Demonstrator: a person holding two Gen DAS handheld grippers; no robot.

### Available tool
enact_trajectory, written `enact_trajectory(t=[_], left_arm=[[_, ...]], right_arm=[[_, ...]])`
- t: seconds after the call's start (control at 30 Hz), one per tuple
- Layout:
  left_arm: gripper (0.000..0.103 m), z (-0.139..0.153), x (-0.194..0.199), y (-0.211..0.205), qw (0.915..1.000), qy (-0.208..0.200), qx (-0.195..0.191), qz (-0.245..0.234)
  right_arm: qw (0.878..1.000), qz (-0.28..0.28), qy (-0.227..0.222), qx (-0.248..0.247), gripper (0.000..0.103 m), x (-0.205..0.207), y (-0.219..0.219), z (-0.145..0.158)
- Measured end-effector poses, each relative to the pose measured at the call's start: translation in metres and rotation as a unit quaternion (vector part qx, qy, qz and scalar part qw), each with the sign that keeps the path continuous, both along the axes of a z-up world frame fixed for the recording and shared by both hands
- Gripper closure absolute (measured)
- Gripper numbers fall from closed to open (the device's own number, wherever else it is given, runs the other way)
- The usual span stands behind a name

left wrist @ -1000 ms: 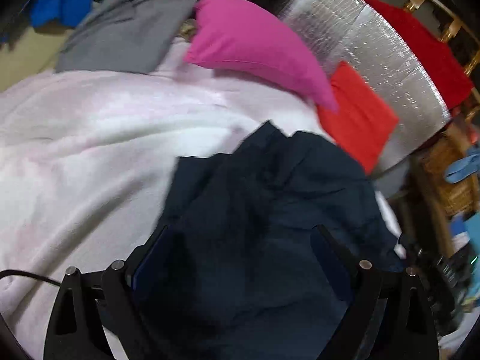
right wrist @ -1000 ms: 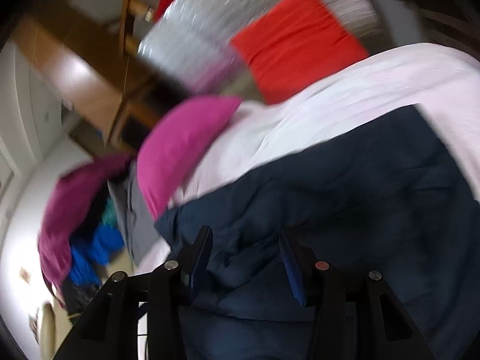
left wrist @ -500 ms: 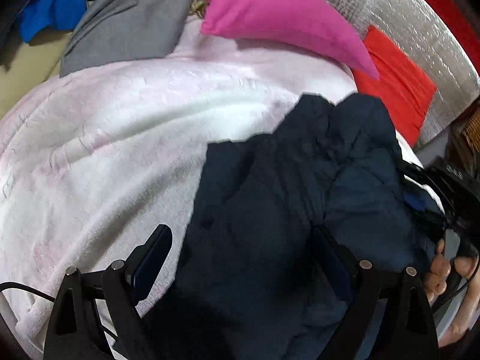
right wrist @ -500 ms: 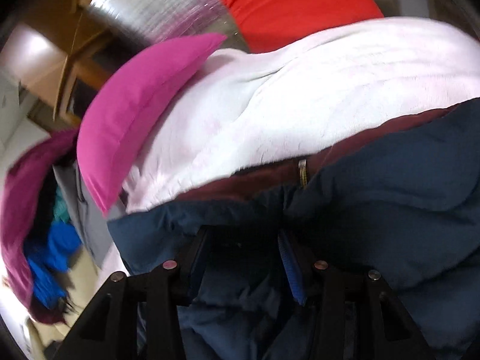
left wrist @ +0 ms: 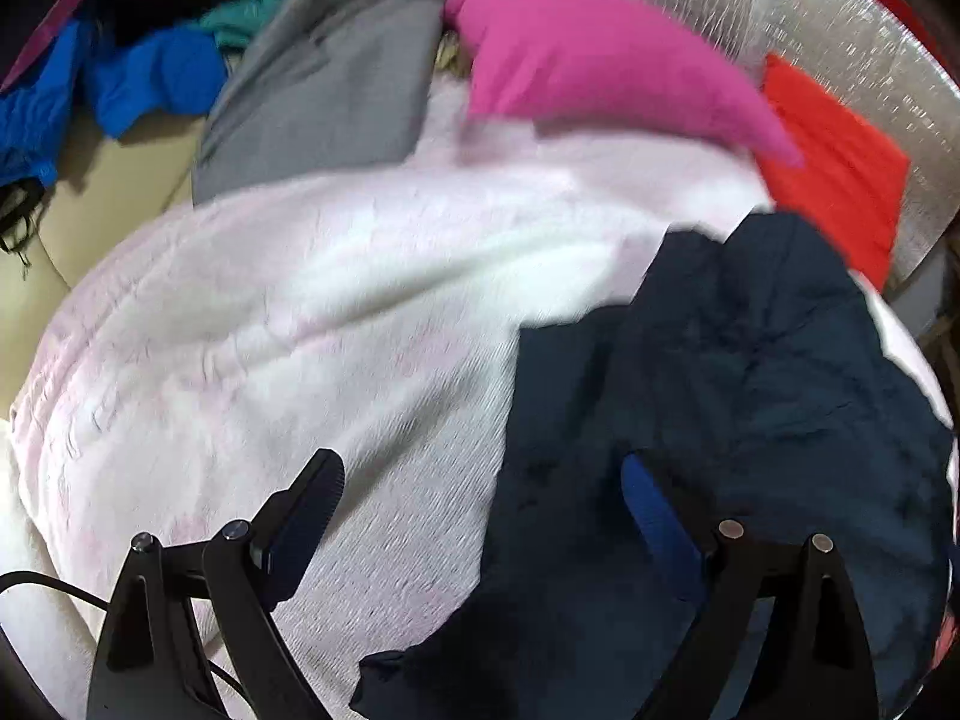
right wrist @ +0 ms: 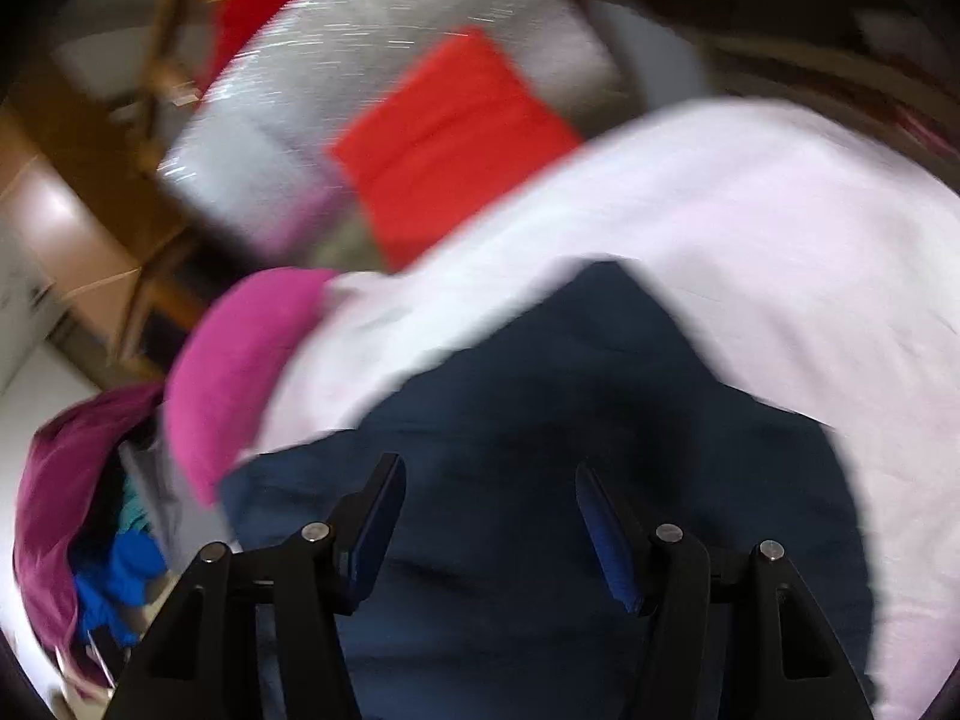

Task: Fold large clothes

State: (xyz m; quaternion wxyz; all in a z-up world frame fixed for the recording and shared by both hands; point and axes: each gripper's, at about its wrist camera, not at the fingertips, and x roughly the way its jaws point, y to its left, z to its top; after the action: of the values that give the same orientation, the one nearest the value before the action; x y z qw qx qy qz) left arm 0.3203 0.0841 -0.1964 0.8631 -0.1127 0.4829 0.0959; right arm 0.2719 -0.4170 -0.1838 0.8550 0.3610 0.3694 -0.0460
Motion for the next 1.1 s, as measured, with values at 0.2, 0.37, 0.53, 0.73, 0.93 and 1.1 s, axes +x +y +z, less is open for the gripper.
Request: enact_trajectory(t=[0.2, 0.37, 0.53, 0.73, 0.93, 1.1], left_arm=[[0.01, -0.002, -0.01, 0.011, 0.9994, 0.009, -0.033, 0.0], [0.01, 0.018, -0.041, 0.022, 0.9983, -0.033, -0.048, 0.003], [0.01, 0.026, -0.072, 0.029, 0.9952, -0.054, -0.079, -0.019], [0.01, 0.001, -0.108, 0.039, 0.9802, -0.003, -0.196, -0.028], [0.01, -0.027, -0.113, 0.038, 0.9582, 0.035, -0.284, -0.003], [0.01, -0.039, -0.094, 0.029, 0.9442, 0.036, -0.327, 0.017]], right_arm=[[0.998, -0.002, 0.04, 0.052, 0.081, -0.035, -0.031, -0.03], [0.998, 0.001, -0.017, 0.061, 0.044, -0.08, -0.03, 0.001], [0.992, 0.014, -0.051, 0.118, 0.023, -0.122, -0.015, 0.01], [0.978, 0.027, -0.042, 0.2, 0.023, -0.16, 0.009, -0.004], [0.971, 0.017, -0.007, 0.238, 0.023, -0.164, 0.029, -0.037], [0.963, -0.024, 0.012, 0.268, 0.023, -0.144, 0.024, -0.067]])
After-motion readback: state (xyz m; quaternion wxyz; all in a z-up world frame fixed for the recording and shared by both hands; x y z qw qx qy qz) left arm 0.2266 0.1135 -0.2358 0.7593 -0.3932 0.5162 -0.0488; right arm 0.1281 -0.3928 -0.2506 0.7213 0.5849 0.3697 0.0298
